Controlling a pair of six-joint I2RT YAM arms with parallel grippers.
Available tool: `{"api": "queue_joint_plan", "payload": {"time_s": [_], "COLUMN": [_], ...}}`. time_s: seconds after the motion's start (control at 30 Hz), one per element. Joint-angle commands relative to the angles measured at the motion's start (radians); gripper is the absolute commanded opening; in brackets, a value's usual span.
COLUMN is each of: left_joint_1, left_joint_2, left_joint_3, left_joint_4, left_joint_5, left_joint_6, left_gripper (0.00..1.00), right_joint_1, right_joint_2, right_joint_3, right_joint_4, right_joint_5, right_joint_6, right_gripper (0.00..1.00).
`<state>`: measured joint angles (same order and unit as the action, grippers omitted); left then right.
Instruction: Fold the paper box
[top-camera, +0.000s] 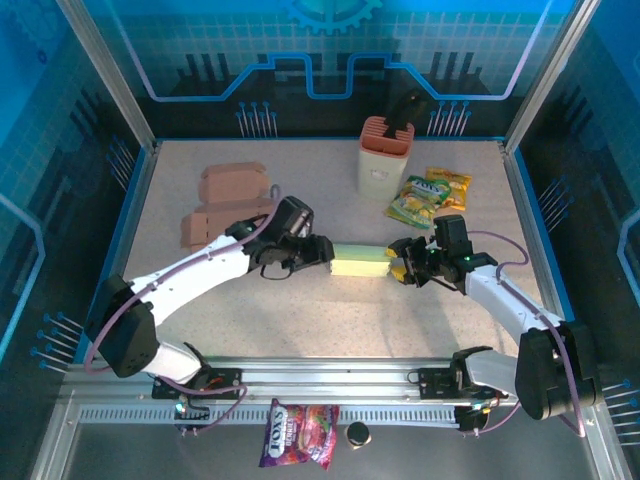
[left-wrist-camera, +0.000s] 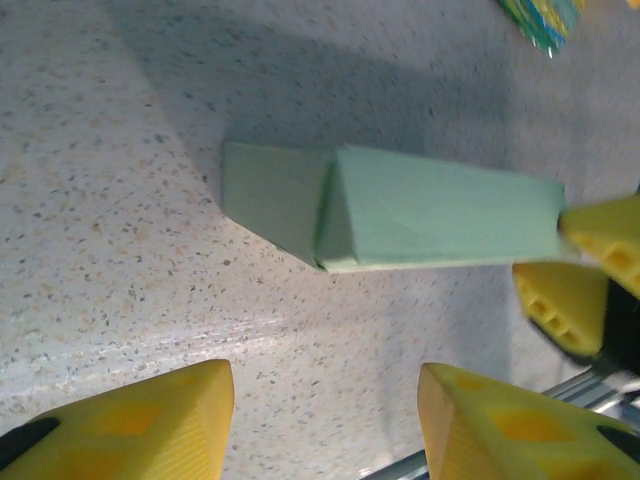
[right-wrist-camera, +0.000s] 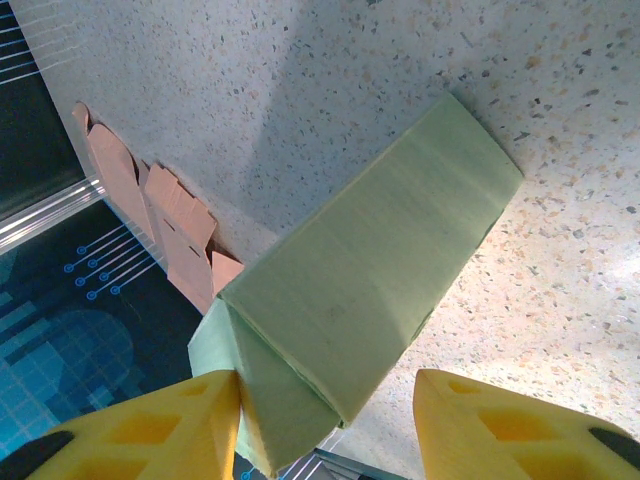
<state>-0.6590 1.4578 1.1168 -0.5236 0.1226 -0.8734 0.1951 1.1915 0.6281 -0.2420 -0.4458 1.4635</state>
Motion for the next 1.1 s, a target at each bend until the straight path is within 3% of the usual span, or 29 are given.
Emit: {"api": "queue_joint_plan", "payload": {"time_s": [0.0, 0.3, 0.53, 1.07], "left_joint_1": [0.05, 0.086, 0.101, 0.101], "left_joint_2": [-0.013, 0.082, 0.174, 0.193], "left_joint_3": [-0.003, -0.008, 0.003, -0.107], "left_joint_4": [-0.005, 0.129, 0.189, 0.236], "left_joint_5": [0.11, 0.183, 0.215, 0.231], "left_joint_6": [-0.201, -0.314, -0.291, -0.254], "left_gripper": [0.52, 0.52, 0.48, 0.42], "right_joint_1": [-0.013, -0.014, -0.013, -0.021], "right_joint_2": [0.003, -0.002, -0.003, 0.02], "right_joint_3": [0.005, -0.001, -0.001, 0.002], "right_joint_4": [-0.029, -0.029, -0.033, -0.056], "right_joint_5": [0.022, 0.021, 0.021, 0.013], "right_joint_6": [-0.017, -0.02, -0.026, -0.049], "right_gripper": [0.5, 0.5, 0.5, 0.49]}}
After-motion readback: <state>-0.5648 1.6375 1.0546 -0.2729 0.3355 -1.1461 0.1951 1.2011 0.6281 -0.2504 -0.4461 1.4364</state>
